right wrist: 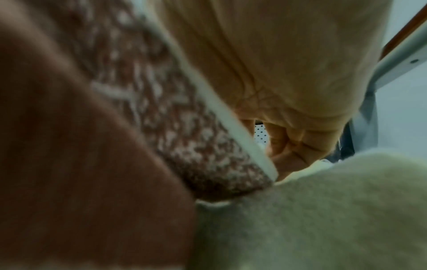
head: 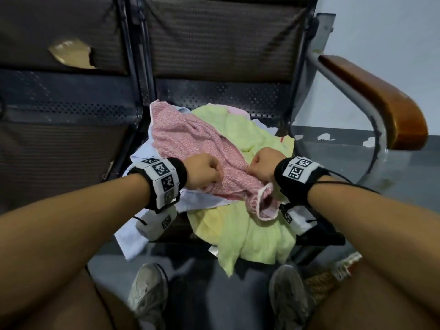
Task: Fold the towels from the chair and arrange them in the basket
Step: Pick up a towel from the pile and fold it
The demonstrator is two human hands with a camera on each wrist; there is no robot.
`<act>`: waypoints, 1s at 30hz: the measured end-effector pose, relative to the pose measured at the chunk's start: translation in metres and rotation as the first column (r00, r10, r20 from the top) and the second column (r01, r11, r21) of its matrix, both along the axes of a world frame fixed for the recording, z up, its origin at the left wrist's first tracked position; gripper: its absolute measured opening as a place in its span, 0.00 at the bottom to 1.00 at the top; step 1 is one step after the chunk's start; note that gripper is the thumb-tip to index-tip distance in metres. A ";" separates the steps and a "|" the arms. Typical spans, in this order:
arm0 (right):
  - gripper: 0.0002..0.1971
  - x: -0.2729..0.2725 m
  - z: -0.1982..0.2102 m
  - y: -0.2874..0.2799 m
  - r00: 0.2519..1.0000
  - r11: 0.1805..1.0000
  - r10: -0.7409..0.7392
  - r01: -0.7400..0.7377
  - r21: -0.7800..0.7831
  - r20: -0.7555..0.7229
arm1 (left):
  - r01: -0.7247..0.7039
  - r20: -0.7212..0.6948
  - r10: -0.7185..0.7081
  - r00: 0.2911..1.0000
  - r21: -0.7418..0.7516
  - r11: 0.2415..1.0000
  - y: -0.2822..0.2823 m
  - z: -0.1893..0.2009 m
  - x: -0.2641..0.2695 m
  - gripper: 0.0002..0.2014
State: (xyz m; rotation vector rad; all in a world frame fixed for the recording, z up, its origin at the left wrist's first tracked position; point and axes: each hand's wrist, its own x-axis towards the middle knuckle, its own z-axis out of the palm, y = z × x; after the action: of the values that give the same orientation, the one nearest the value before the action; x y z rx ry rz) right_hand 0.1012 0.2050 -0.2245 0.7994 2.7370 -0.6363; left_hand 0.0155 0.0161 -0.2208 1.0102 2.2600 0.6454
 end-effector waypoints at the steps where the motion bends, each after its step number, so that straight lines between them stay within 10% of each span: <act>1: 0.18 -0.001 0.000 -0.003 1.000 1.000 0.014 -0.014 -0.021 -0.001 | 0.002 0.068 -0.002 0.998 0.007 1.000 -0.004 0.001 0.000 0.09; 6: 0.05 0.004 0.016 -0.021 0.947 0.955 0.078 -0.160 -0.248 -0.311 | -0.064 -0.043 0.068 0.997 0.090 0.994 -0.014 0.001 -0.004 0.04; 11: 0.13 0.028 0.046 -0.042 0.849 0.809 0.310 -0.472 -0.350 -0.429 | -0.107 -0.430 0.198 0.881 0.227 0.968 -0.004 0.007 -0.014 0.42; 14: 0.20 0.036 0.055 -0.038 0.852 0.813 0.310 -0.468 -0.347 -0.422 | 0.024 -0.655 -0.006 0.755 0.018 1.000 0.003 0.011 -0.018 0.19; 16: 0.22 0.041 0.057 -0.024 0.883 0.878 0.259 -0.384 -0.285 -0.390 | 0.026 -0.721 -0.053 0.691 -0.048 0.999 0.004 0.016 -0.019 0.05; 22: 0.21 0.047 0.055 0.013 0.921 0.966 0.218 -0.158 0.203 -0.323 | -0.175 -0.793 0.083 0.604 -0.031 0.984 0.006 0.036 -0.021 0.21; 25: 0.20 0.042 0.051 0.017 0.894 0.959 0.180 -0.066 0.277 -0.411 | -0.279 -0.642 0.295 0.708 0.129 0.951 0.015 0.046 -0.005 0.26; 30: 0.22 0.037 0.056 0.009 0.831 0.995 0.088 -0.053 0.079 -0.549 | -0.412 0.150 0.384 0.911 0.364 0.836 0.037 0.064 0.015 0.16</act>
State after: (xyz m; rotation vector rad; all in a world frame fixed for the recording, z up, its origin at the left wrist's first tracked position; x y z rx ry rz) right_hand 0.1385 0.2140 -0.1685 0.5866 3.3021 -0.8916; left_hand 0.0307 0.0534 -0.1573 0.6625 2.3469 1.3326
